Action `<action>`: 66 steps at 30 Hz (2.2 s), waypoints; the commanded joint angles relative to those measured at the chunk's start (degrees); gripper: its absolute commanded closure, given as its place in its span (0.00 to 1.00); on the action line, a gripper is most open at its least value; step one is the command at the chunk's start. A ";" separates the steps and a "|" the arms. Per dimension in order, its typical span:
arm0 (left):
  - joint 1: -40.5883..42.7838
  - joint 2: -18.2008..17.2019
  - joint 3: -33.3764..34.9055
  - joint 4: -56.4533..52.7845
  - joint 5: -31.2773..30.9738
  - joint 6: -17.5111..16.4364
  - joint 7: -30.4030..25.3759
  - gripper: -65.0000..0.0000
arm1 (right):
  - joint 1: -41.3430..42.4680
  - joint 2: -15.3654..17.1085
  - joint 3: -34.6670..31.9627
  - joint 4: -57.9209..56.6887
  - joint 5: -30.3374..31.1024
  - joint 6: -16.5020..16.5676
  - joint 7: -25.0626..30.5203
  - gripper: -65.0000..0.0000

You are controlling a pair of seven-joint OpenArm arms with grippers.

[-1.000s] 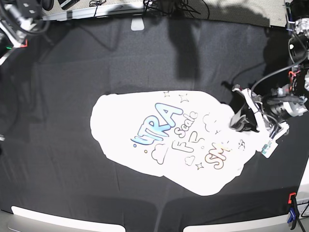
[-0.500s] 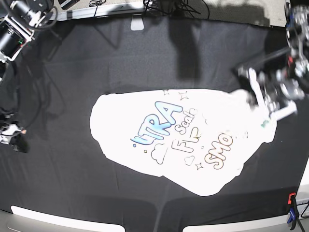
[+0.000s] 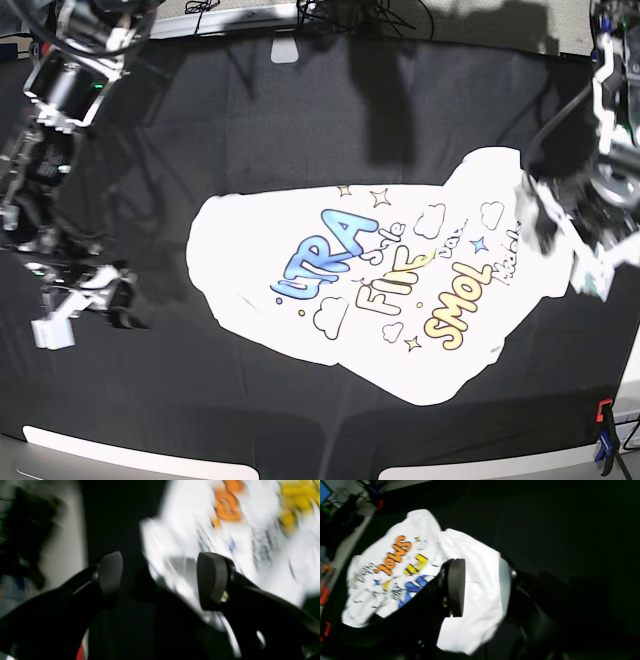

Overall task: Layout the t-shirt on the table in an organized manner, then fold the t-shirt properly
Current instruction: 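Release the t-shirt and raise both grippers, then grasp opposite edges of the t-shirt with both grippers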

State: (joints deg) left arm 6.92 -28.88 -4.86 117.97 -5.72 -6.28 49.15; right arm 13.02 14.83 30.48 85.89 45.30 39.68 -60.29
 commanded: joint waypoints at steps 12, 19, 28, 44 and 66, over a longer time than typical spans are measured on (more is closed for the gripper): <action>-21.09 -0.66 -0.35 -15.85 -22.12 -6.67 -2.62 0.33 | 1.22 -7.58 0.09 0.87 -8.11 0.32 3.10 0.66; -30.18 0.52 -0.33 -40.92 -33.90 -16.90 -2.56 0.33 | 1.22 -7.85 0.02 0.87 -12.44 0.32 3.15 0.66; -42.66 8.96 -0.33 -65.42 -23.98 -20.35 -6.97 0.33 | 0.02 -7.87 -3.65 0.81 -18.60 0.32 3.58 0.66; -43.39 10.75 -0.35 -72.67 -16.04 -18.62 -13.07 0.33 | 1.11 -8.83 -4.63 -19.30 -29.18 -3.80 16.72 0.66; -39.28 8.61 -0.33 -72.26 -11.21 -10.93 -20.22 0.33 | 1.55 -9.62 -4.63 -20.39 -22.14 -0.70 13.44 0.66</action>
State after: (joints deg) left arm -30.00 -19.42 -4.99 44.71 -16.43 -16.95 30.09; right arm 13.21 4.91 25.91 64.75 22.17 37.87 -46.98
